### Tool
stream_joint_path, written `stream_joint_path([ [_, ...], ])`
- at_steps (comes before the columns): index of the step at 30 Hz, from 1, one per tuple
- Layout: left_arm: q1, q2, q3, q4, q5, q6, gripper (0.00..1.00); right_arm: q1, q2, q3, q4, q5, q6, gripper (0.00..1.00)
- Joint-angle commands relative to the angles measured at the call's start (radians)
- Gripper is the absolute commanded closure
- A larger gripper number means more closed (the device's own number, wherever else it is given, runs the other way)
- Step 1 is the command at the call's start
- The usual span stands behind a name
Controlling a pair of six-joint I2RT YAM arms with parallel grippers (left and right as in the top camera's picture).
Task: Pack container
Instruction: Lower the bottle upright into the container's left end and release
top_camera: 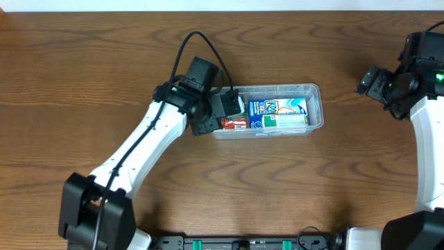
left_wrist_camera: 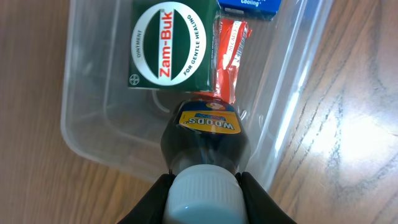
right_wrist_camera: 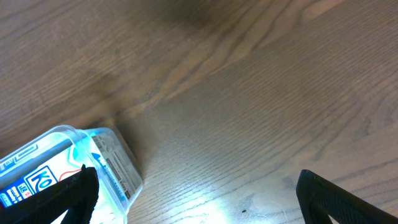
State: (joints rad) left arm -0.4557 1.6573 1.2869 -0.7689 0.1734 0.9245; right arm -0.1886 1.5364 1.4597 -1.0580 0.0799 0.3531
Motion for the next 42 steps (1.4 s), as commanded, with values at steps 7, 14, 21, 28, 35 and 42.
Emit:
stream_joint_path([
  [7,-0.002,0.061,0.026,0.052,-0.002,0.022,0.93,-0.007,-0.005,0.012,-0.001,0.006,0.01,0.01],
  [14,-0.002,0.063,0.026,0.076,-0.002,0.022,0.76,-0.007,-0.005,0.012,-0.002,0.006,0.01,0.01],
  [21,-0.002,0.063,0.026,0.076,-0.002,0.022,0.6,-0.007,-0.005,0.012,-0.002,0.006,0.01,0.01],
  [28,-0.002,0.063,0.026,0.076,-0.001,0.022,0.54,-0.007,-0.005,0.012,-0.002,0.006,0.01,0.01],
  [35,-0.002,0.061,0.026,0.083,-0.002,0.022,0.23,-0.008,-0.005,0.012,-0.002,0.006,0.01,0.01],
  [42,-0.002,0.008,0.027,0.106,-0.001,0.021,0.02,-0.007,-0.005,0.012,-0.002,0.006,0.01,0.01],
])
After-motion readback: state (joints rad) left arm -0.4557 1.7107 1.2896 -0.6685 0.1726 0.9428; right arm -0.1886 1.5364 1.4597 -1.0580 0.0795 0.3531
